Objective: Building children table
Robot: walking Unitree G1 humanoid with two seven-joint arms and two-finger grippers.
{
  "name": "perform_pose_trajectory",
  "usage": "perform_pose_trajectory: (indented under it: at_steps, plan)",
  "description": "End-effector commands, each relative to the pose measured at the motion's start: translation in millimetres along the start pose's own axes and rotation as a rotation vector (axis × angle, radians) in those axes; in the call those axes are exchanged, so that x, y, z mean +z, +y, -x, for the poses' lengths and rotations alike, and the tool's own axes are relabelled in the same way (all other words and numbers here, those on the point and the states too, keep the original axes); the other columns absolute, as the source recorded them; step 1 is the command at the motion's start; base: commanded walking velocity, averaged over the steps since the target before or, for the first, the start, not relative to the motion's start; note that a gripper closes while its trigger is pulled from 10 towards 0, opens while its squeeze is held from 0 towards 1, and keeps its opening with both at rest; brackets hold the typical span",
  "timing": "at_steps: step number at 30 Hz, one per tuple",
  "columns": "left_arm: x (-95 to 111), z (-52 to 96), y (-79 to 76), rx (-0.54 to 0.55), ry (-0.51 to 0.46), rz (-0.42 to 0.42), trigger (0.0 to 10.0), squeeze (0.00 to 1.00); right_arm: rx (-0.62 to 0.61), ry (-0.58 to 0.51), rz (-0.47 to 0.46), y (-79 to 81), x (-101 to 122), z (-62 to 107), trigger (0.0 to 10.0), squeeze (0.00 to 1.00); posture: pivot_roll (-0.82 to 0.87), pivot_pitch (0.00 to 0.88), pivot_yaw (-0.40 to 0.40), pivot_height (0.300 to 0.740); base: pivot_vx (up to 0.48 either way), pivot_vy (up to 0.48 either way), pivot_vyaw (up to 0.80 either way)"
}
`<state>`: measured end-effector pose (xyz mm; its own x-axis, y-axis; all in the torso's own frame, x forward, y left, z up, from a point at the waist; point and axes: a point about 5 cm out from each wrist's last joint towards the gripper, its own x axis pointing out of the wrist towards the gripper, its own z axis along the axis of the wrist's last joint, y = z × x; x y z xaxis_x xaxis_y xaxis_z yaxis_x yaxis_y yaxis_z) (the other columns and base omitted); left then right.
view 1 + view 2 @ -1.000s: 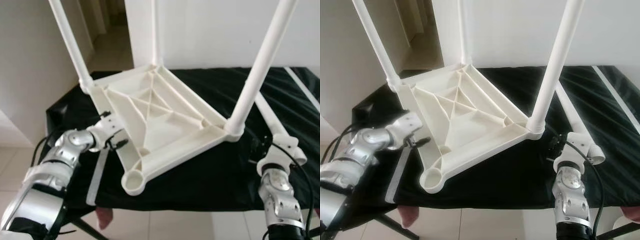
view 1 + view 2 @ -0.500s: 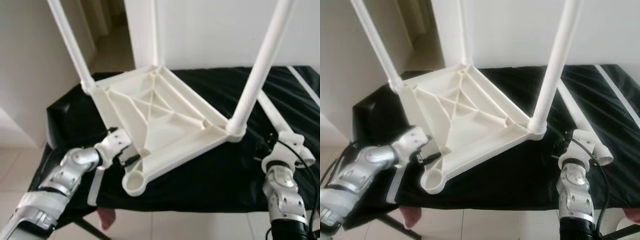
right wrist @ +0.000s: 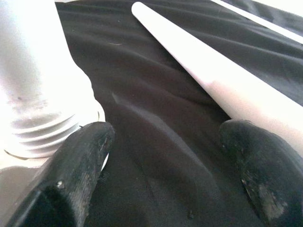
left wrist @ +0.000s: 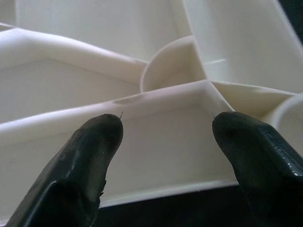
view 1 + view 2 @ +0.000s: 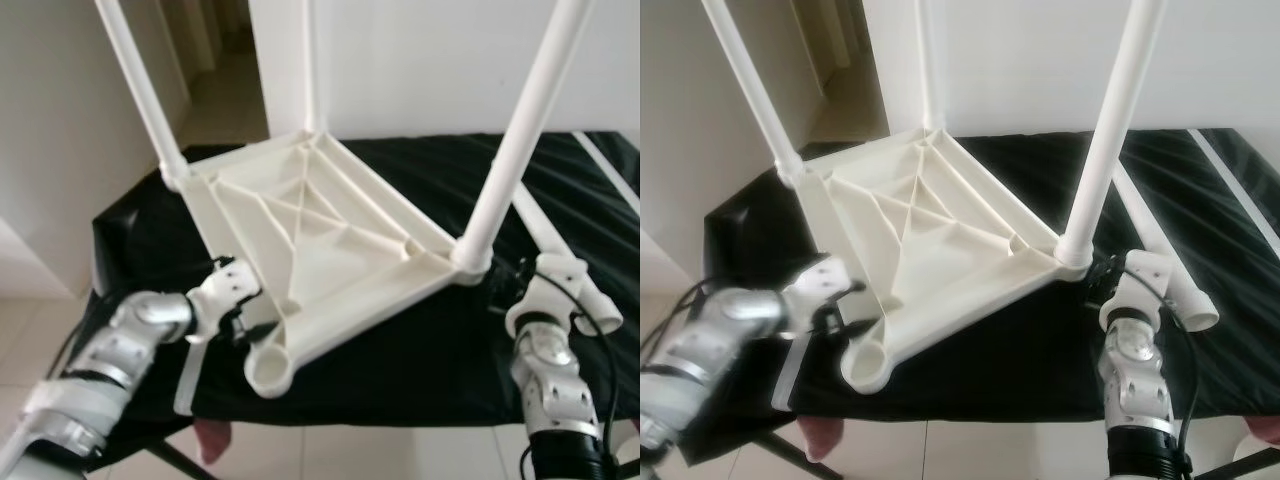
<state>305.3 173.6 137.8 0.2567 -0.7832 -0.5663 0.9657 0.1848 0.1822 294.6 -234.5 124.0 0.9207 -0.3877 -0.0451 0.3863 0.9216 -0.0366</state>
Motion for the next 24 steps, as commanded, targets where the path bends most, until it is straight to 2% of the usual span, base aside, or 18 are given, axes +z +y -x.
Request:
perform_pose_trajectory:
  at_steps: [1,2,4,7,11,13,16,17,24]
  plan:
    - [-3,3.6,-3.0,-0.04,0.018,0.016,10.0,0.0,0.04,0.012,-0.006,10.0,-3,0.0,10.0,0.0,0.01,0.0,0.047,0.74,0.0,0.0,0.0]
    - [-1,5.3,-6.5,-0.053,0.022,0.018,10.0,0.0,0.071,0.022,-0.014,19.3,-3,-3.6,10.0,0.0,0.01,0.0,0.047,0.74,0.0,0.0,0.0]
    - [-1,4.4,-8.7,-0.064,0.021,0.019,10.0,0.0,0.08,0.025,-0.018,22.1,-2,-5.7,10.0,0.0,0.01,0.0,0.049,0.74,0.0,0.0,0.0]
    - [3,-4.5,-23.1,-0.132,-0.003,0.019,10.0,0.0,0.125,0.029,-0.031,35.1,3,-17.1,10.0,0.0,0.01,0.0,0.051,0.74,0.0,0.0,0.0]
    - [5,-9.0,-29.4,-0.156,-0.013,0.023,10.0,0.0,0.149,0.035,-0.033,40.8,5,-22.0,10.0,0.0,0.01,0.0,0.051,0.74,0.0,0.0,0.0]
    - [9,-18.2,-40.3,-0.214,-0.04,0.029,10.0,0.0,0.198,0.043,-0.033,51.0,10,-34.0,10.0,0.0,0.02,0.0,0.048,0.74,0.0,0.0,0.0]
    - [11,-21.7,-45.4,-0.237,-0.052,0.033,10.0,0.0,0.215,0.044,-0.031,55.1,12,-39.0,10.0,0.0,0.02,0.0,0.048,0.74,0.0,0.0,0.0]
    - [16,-28.1,-52.5,-0.262,-0.076,0.038,10.0,0.0,0.232,0.031,-0.025,60.4,20,-47.6,10.0,0.0,0.03,0.0,0.042,0.74,0.0,0.0,0.0]
    - [28,-41.6,-50.3,-0.202,-0.113,0.023,10.0,0.0,0.199,0.0,-0.021,58.1,31,-59.6,10.0,0.0,0.05,0.0,0.016,0.74,0.0,0.0,0.0]
